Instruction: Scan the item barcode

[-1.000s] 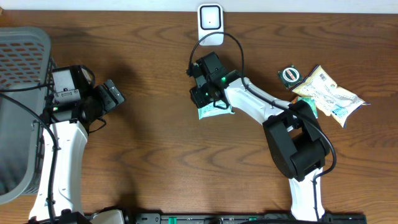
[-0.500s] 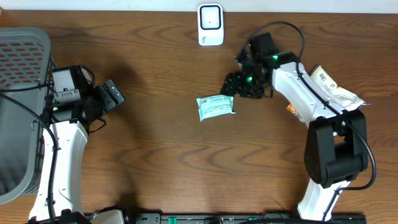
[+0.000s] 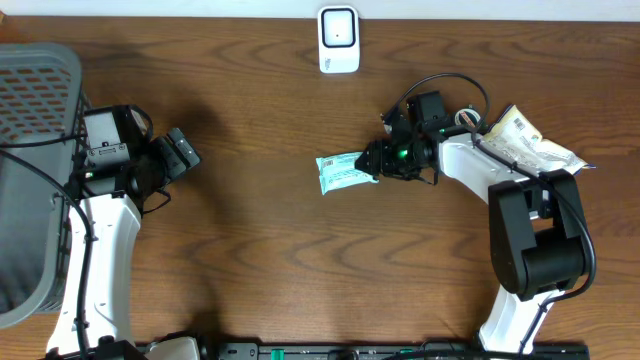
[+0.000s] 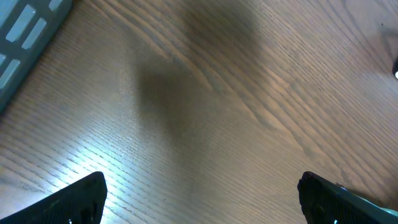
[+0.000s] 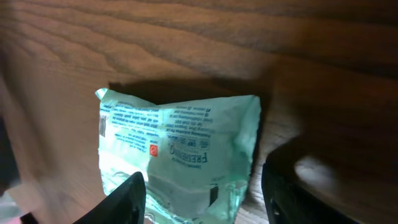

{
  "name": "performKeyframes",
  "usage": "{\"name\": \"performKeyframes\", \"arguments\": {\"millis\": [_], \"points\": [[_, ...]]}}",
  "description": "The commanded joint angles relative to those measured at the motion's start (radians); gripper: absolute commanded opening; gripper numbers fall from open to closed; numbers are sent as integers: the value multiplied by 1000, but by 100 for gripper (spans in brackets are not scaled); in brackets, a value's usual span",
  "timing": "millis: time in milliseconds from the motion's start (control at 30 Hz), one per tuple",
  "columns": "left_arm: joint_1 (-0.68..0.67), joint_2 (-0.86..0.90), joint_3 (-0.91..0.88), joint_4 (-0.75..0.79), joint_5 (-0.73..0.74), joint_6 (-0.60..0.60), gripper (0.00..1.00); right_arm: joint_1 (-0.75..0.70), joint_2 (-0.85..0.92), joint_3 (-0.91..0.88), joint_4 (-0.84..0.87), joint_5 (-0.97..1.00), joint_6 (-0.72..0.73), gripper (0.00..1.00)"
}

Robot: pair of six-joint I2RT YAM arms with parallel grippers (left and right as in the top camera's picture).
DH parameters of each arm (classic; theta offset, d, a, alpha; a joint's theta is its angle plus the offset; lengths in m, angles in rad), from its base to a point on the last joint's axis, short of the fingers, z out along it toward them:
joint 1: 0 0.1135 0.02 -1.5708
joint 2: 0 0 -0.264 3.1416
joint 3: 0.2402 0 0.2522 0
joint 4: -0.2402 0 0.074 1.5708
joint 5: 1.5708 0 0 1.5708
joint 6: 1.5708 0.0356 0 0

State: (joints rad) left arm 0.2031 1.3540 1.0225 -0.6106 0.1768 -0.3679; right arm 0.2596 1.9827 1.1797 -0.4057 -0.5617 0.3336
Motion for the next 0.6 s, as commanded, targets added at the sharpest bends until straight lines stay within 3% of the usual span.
{"name": "performKeyframes", "arguments": {"millis": [0, 200, 433, 567], "points": [[4, 0, 4, -3, -10, 9, 98, 11, 38, -23, 1, -23, 27, 54], [4, 0, 4, -3, -10, 9, 98, 34, 132, -23, 37, -29, 59, 47], [4, 0, 4, -3, -10, 9, 98, 35, 166, -22, 60, -76, 41, 1], [4, 0, 4, -3, -10, 9, 98, 22, 156, -22, 74, -158, -15, 1]]}}
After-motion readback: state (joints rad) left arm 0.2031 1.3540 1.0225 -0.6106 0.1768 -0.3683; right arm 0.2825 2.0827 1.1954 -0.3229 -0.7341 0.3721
